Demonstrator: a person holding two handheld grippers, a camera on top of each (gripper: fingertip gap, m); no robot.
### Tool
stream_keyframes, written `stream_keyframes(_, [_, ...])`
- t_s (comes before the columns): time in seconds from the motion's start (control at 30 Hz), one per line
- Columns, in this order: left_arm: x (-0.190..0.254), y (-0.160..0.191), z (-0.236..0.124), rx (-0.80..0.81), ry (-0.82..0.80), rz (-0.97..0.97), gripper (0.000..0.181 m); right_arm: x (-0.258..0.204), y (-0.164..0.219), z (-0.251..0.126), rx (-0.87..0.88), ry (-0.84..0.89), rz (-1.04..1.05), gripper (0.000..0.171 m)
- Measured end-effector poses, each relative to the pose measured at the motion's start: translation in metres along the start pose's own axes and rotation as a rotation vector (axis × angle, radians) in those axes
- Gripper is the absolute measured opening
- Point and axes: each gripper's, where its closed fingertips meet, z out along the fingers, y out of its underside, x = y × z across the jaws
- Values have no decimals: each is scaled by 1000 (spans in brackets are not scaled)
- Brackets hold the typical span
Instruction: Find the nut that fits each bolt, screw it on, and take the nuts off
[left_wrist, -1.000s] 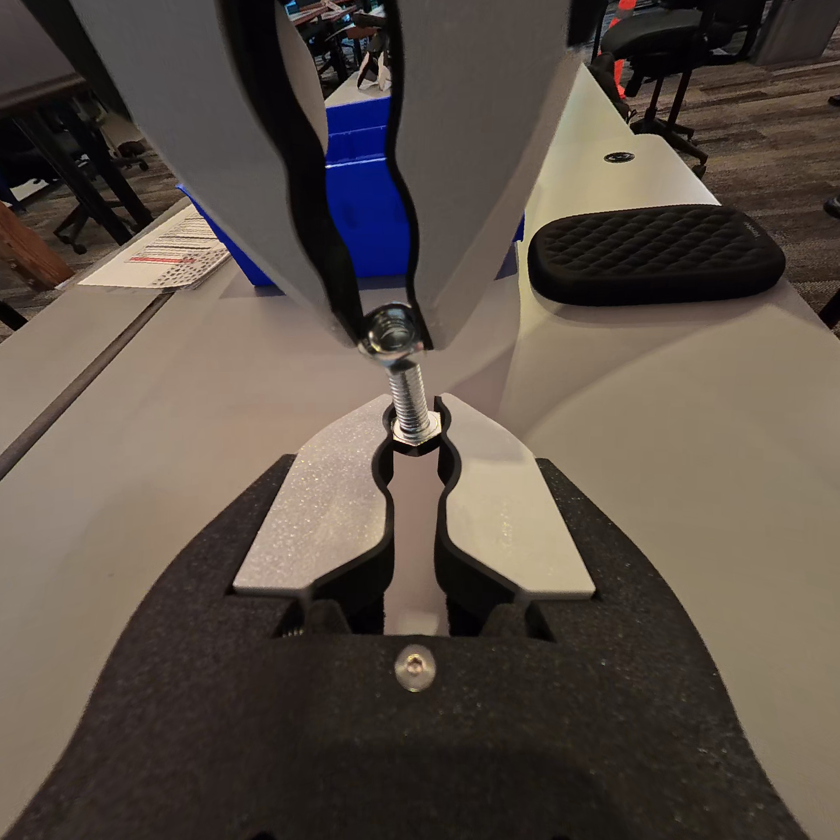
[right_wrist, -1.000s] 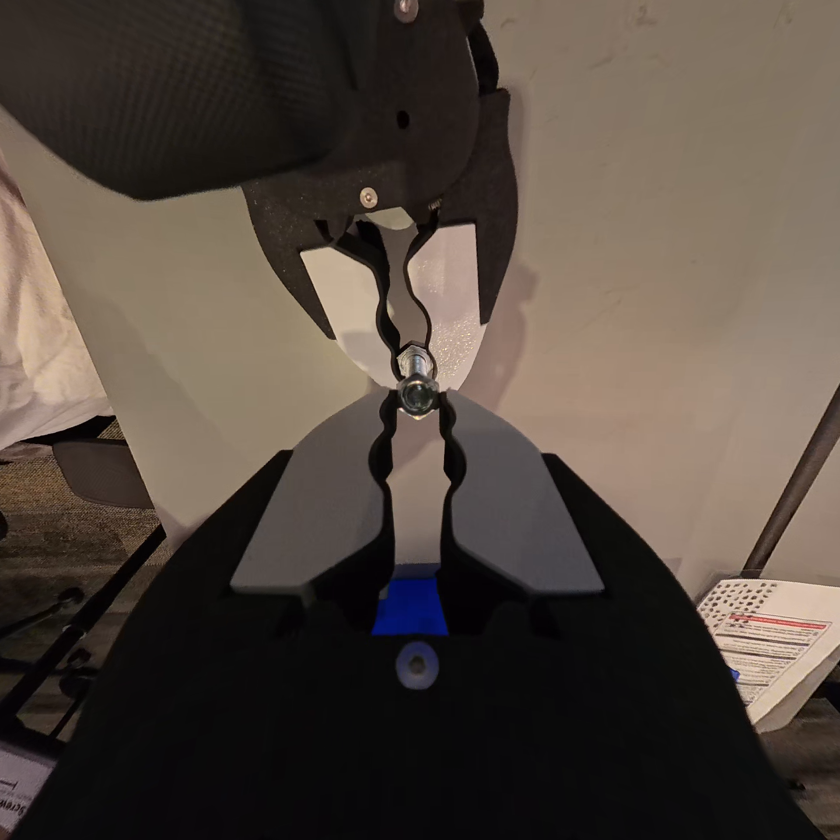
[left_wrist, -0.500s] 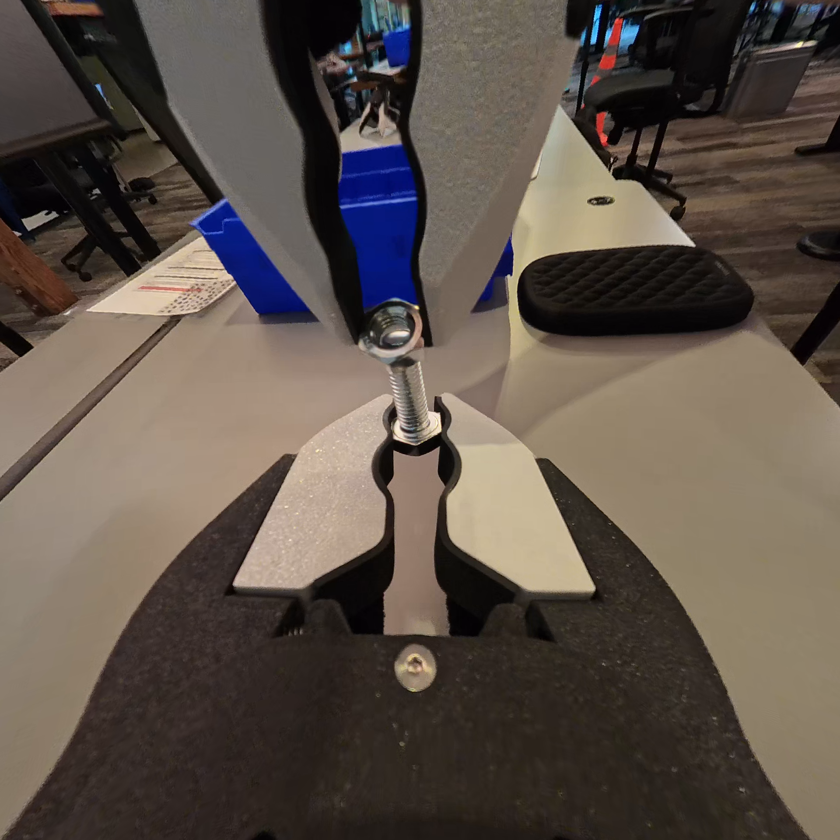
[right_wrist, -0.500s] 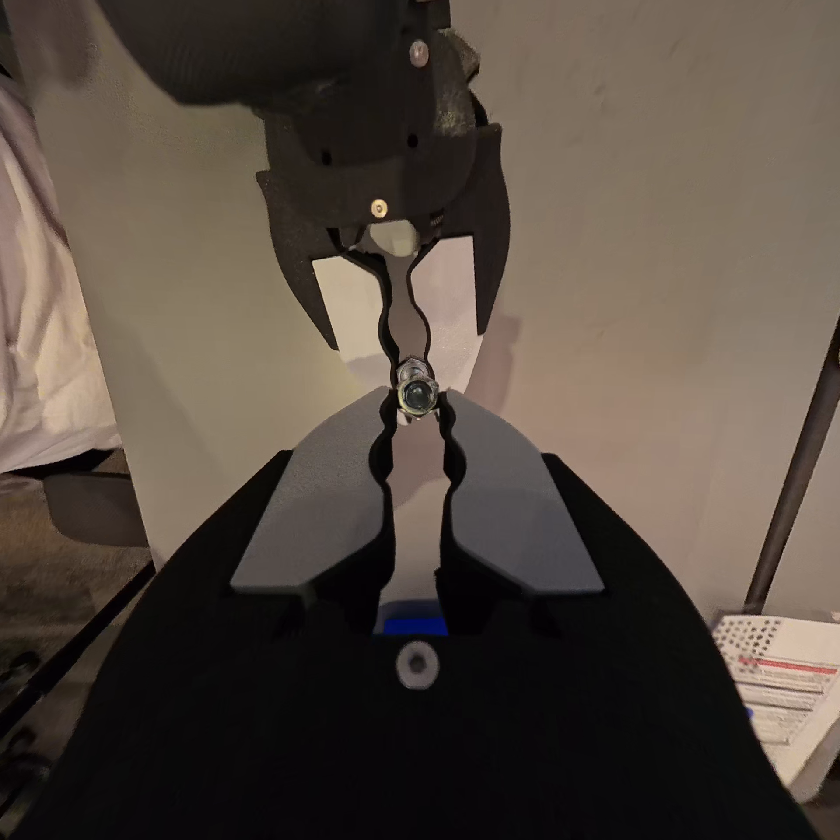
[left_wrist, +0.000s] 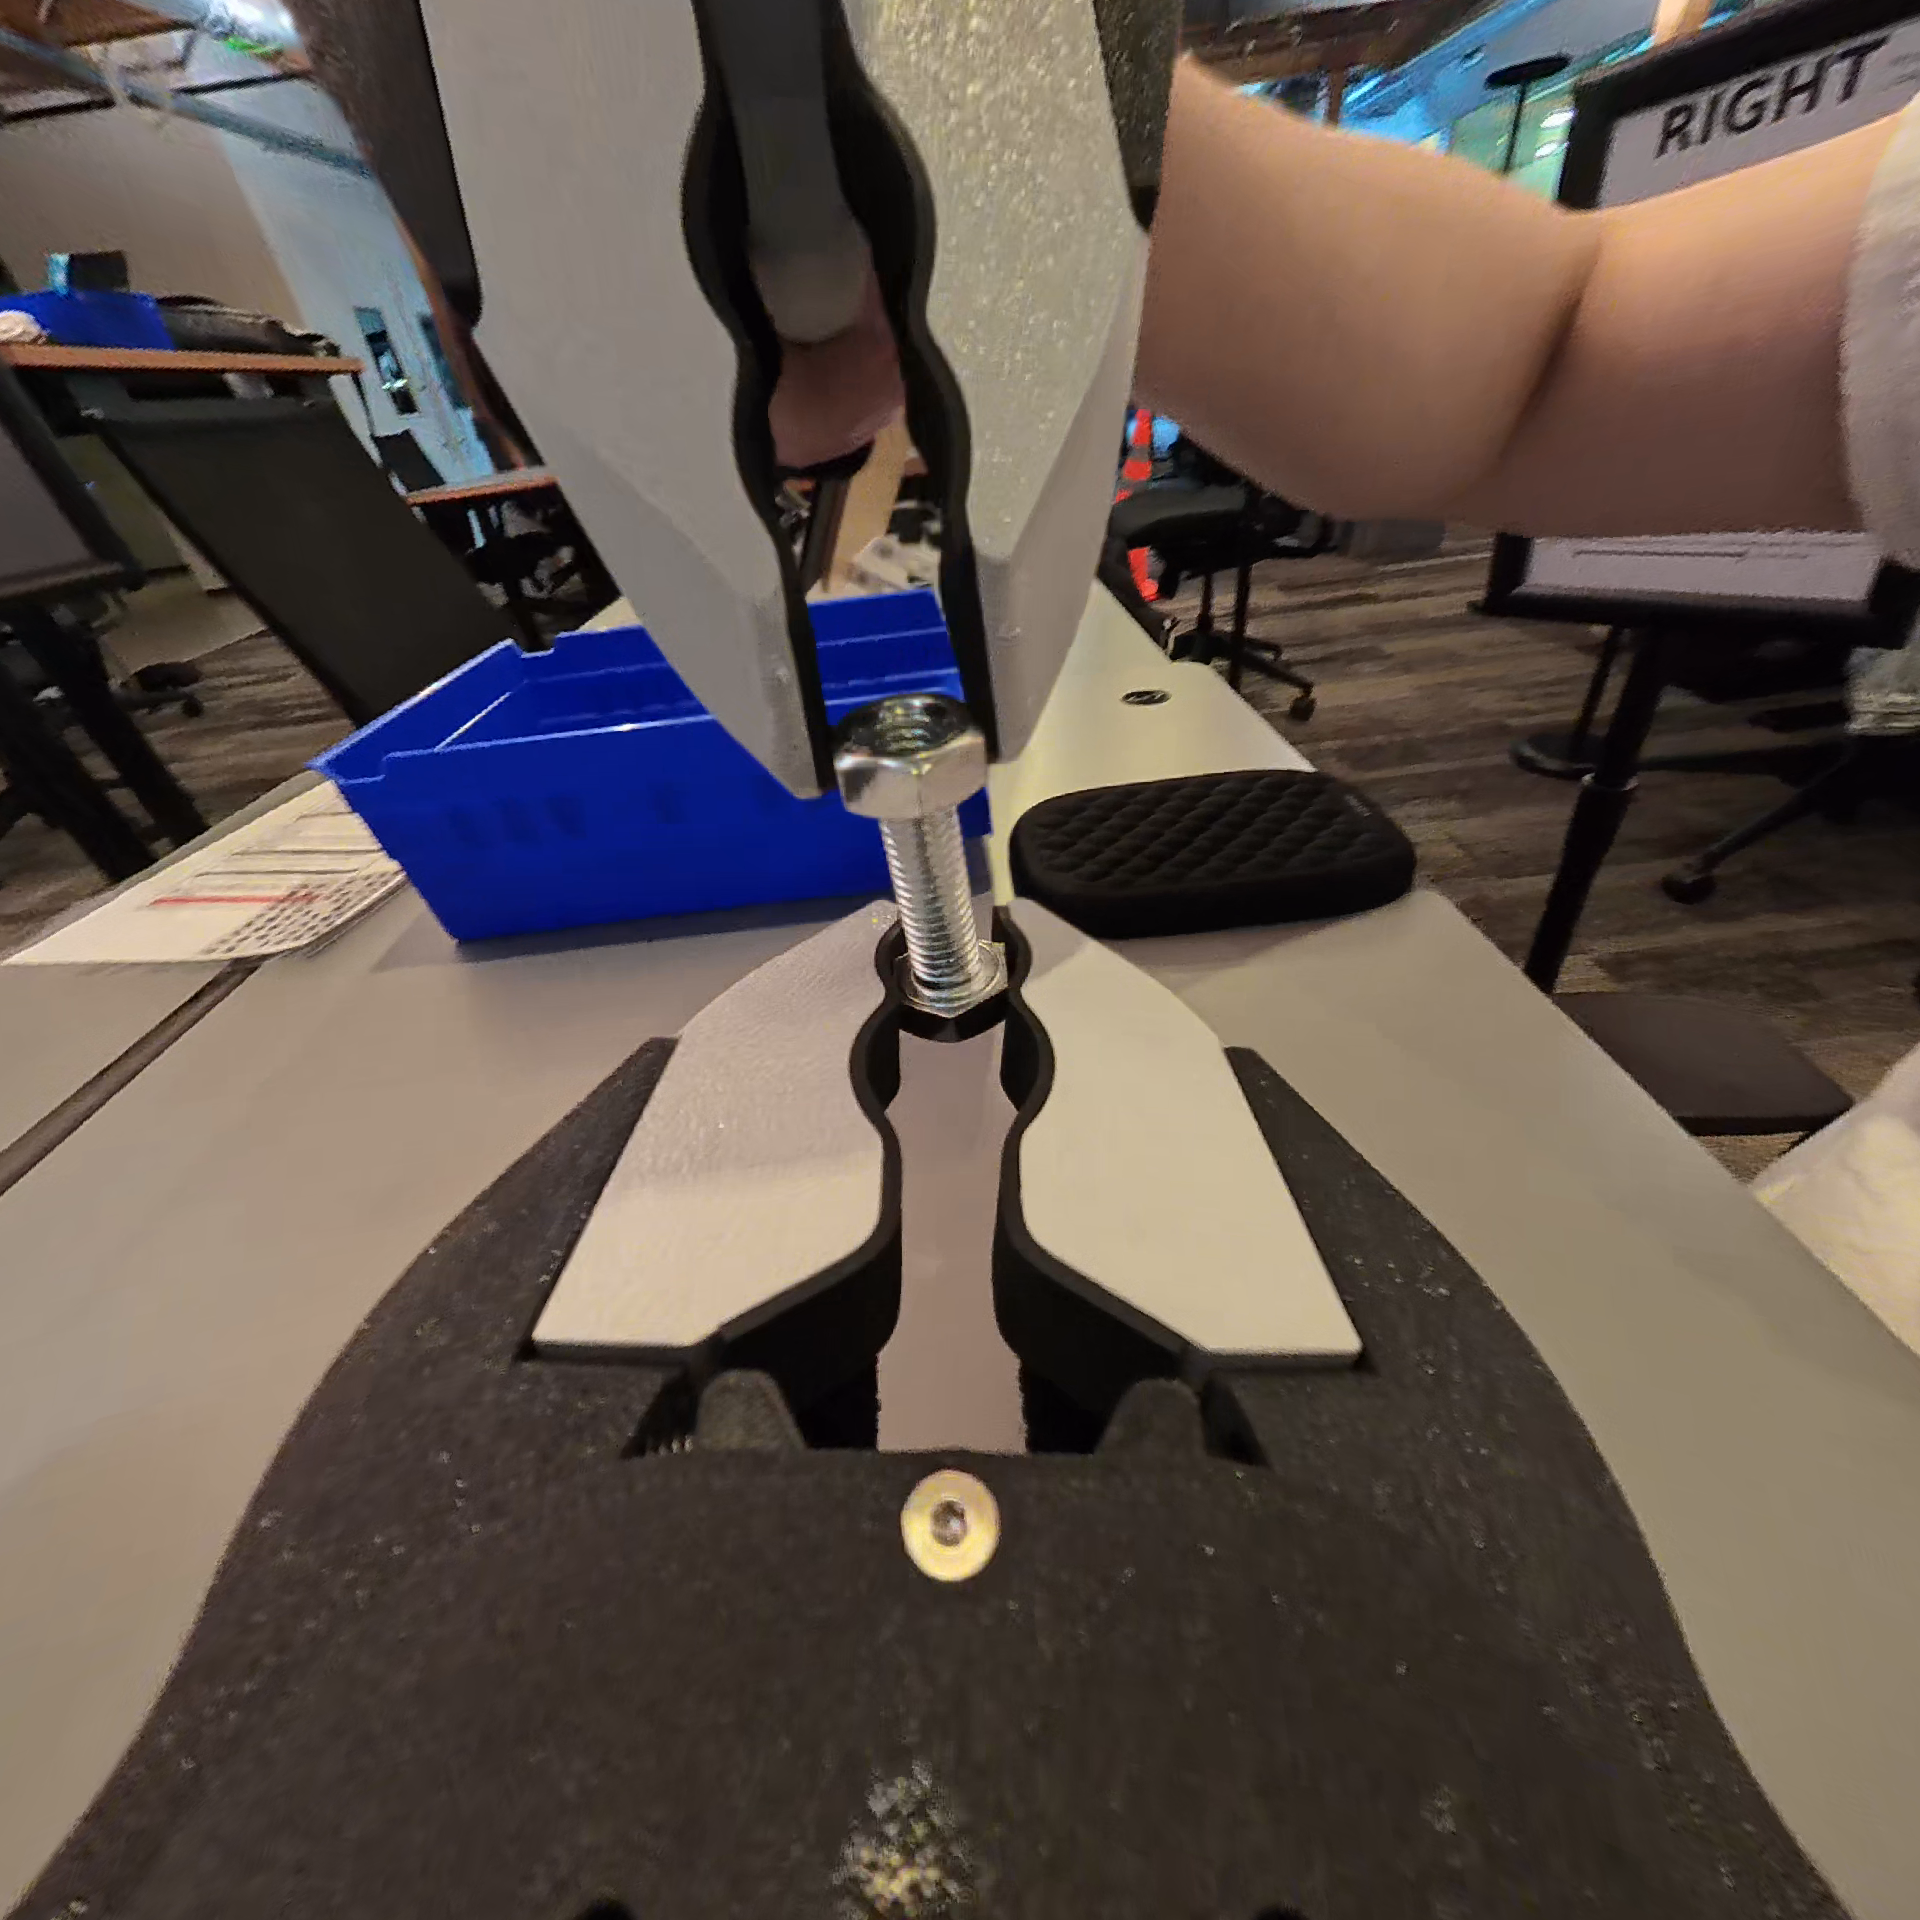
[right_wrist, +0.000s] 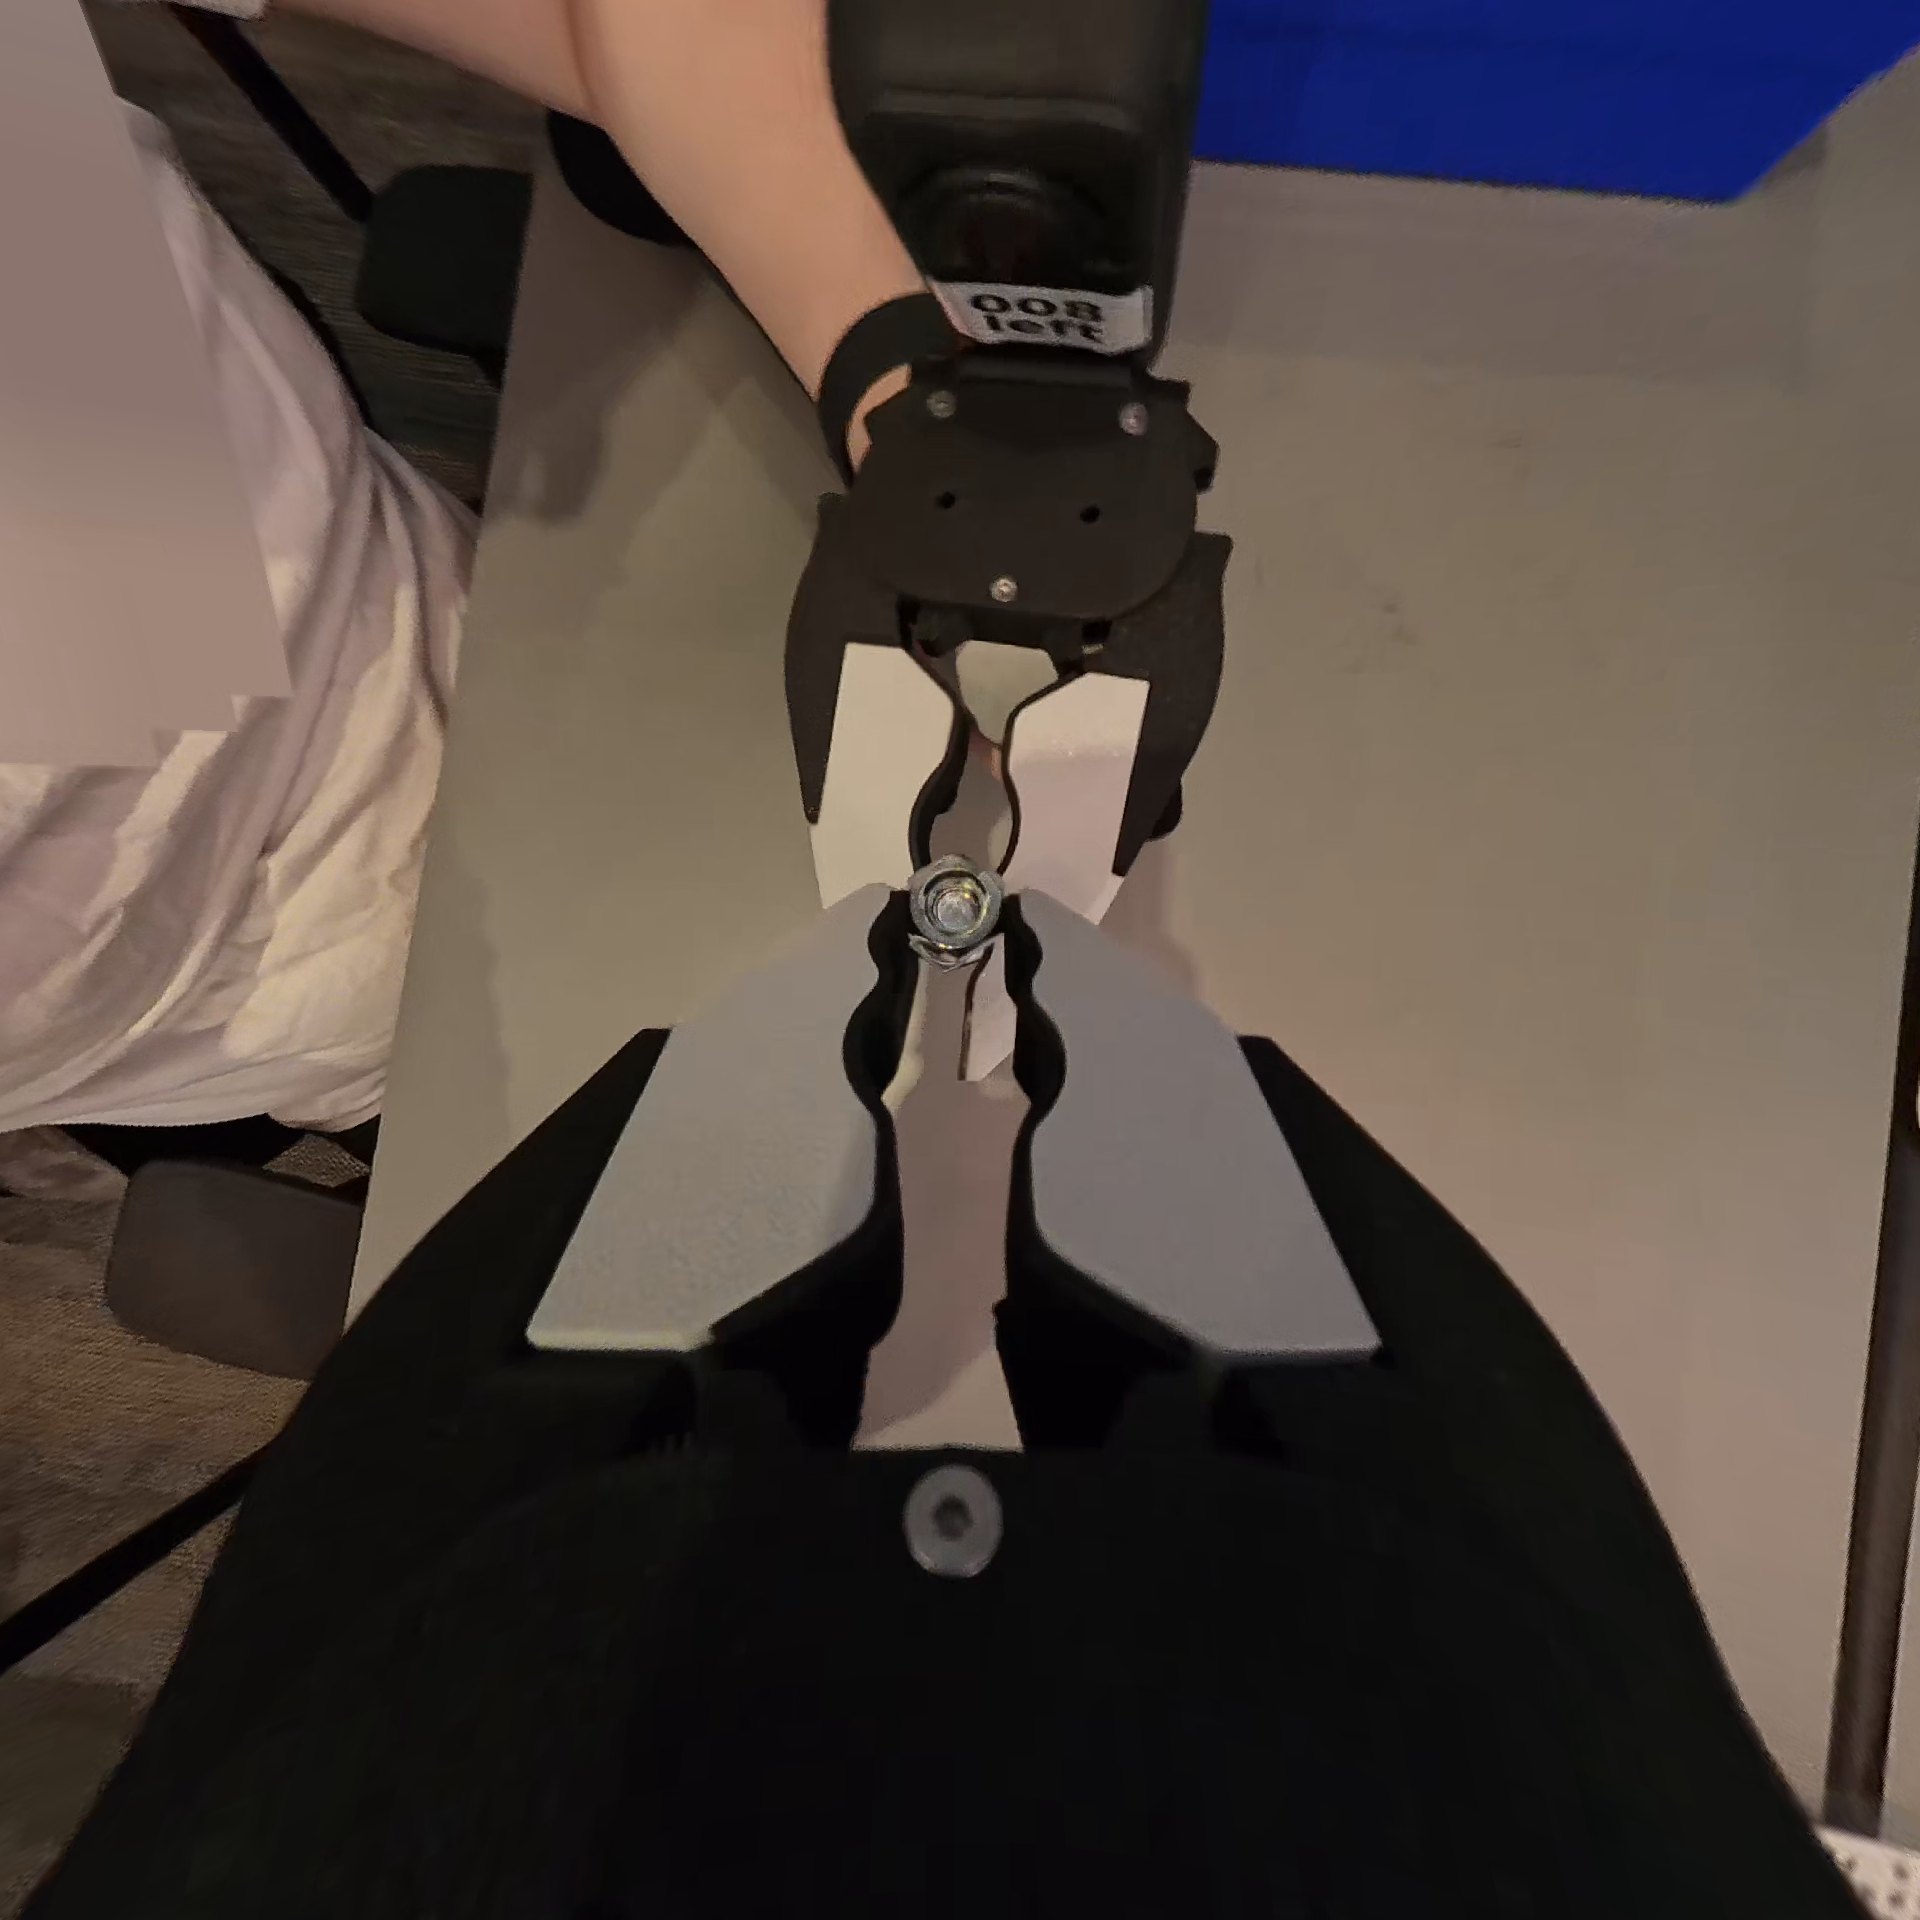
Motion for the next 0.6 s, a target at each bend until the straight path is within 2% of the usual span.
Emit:
stream_keyframes(0.27, [21, -8, 1, 41, 92, 36, 14, -19, -6, -2, 31, -89, -79, 17])
stream_keyframes(0.6, [-15, 8, -2, -92, -105, 42, 14, 10, 5, 2, 44, 64, 194, 17])
